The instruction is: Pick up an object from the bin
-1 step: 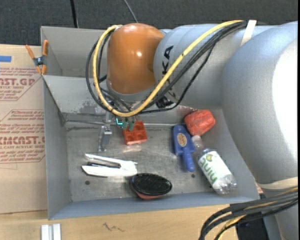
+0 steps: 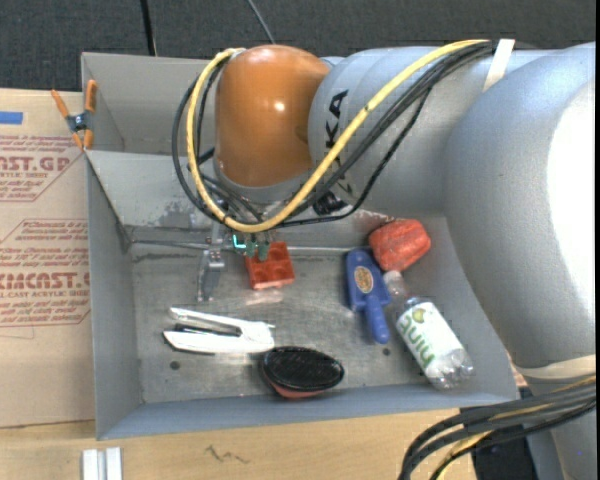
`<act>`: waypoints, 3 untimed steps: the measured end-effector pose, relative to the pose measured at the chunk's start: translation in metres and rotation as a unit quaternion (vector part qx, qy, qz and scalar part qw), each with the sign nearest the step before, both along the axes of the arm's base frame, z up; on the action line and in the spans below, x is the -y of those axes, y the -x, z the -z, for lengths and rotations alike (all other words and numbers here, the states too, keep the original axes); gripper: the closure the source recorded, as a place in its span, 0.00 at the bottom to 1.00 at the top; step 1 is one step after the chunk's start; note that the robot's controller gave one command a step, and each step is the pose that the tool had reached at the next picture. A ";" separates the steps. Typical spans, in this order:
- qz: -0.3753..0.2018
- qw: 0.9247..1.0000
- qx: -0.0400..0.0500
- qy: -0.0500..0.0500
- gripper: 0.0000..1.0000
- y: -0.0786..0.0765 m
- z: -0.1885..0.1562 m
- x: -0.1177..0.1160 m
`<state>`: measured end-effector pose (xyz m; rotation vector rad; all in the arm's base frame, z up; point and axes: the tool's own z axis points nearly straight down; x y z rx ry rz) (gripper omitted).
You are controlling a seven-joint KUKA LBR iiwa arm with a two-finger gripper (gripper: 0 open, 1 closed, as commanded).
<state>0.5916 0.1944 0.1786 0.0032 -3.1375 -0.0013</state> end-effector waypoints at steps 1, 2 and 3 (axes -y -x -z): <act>0.040 0.999 0.005 -0.001 0.00 -0.004 0.042 -0.011; 0.047 0.999 0.005 -0.002 0.00 0.001 0.054 -0.011; -0.014 1.000 0.003 0.000 0.00 0.025 0.082 0.004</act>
Offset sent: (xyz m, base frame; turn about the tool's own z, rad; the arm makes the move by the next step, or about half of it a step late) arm -0.0709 -0.0463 -0.1025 -0.1366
